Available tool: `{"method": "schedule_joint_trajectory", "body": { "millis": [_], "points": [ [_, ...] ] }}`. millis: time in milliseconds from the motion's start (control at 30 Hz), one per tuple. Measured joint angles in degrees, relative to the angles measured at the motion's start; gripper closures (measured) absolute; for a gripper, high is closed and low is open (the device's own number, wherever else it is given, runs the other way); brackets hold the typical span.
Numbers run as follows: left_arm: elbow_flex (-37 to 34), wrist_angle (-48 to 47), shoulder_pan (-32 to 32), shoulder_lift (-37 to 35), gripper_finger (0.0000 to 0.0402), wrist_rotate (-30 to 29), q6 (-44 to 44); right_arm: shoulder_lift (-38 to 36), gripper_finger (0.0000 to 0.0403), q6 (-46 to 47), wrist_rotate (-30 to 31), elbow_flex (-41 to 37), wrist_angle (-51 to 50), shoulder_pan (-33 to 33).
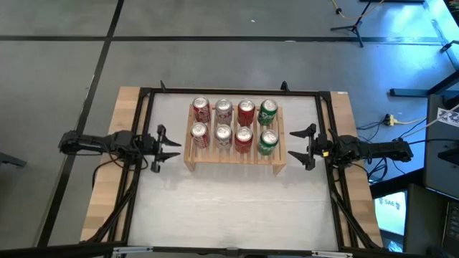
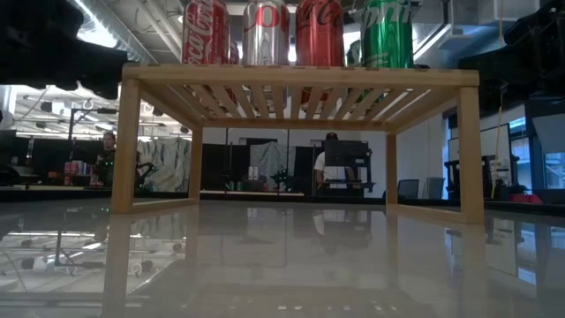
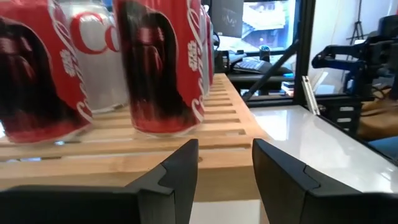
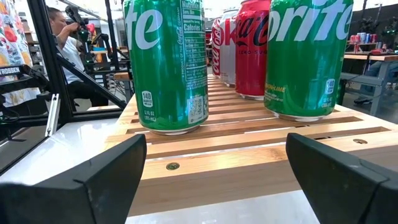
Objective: Place canned beverage on shelf
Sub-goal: Return to Home Position
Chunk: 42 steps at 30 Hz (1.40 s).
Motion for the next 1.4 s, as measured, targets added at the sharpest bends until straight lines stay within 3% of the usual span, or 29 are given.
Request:
{"method": "schedule_joint_trajectory", "body": {
  "millis": [700,1400],
  "points": [
    [0.0,-0.2,4.6,-0.2,0.0259,0.4,4.2,0.0,0.0022,0.0,0.0,0.0,0.0,0.0],
    [0.0,-0.8,4.9,-0.2,0.0259,0.2,4.2,0.0,0.0022,0.0,0.0,0.0,0.0,0.0]
  ]
}}
